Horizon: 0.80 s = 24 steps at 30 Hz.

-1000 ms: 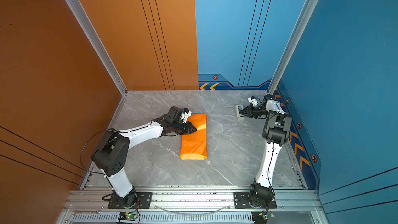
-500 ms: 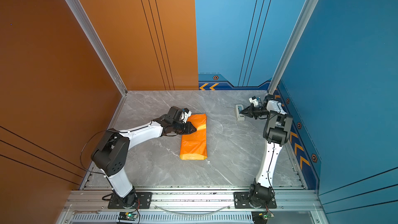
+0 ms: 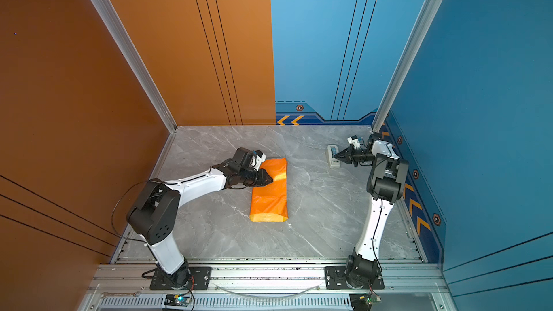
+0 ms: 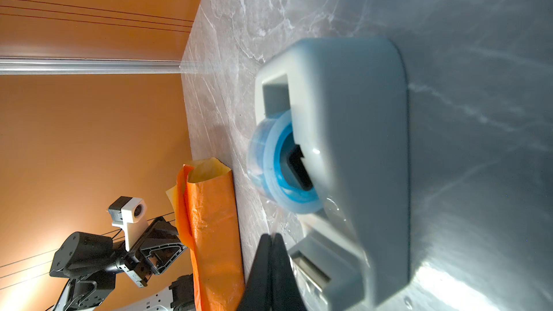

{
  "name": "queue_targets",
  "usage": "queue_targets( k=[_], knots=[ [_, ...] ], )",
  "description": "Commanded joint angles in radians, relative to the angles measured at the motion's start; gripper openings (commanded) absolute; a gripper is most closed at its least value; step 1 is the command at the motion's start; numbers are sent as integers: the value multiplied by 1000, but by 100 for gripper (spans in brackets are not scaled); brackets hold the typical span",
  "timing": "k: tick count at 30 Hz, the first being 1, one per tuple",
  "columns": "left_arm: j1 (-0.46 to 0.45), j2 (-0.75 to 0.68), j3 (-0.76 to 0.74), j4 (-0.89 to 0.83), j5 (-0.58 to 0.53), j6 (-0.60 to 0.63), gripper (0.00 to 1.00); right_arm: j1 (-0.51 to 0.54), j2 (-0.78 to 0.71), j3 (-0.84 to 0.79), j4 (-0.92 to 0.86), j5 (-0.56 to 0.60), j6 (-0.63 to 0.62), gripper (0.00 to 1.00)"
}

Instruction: Wrap the gift box in paper

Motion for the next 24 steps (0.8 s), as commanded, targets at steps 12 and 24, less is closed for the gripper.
queue_targets(
  k=[12,24],
  knots=[
    [12,13,-30,-97,-50,12,21,-29,-149,-124,12,-35,93,0],
    [13,17,-30,-94,-47,12,21,-45,-213,-251,49,27,134,0]
  ],
)
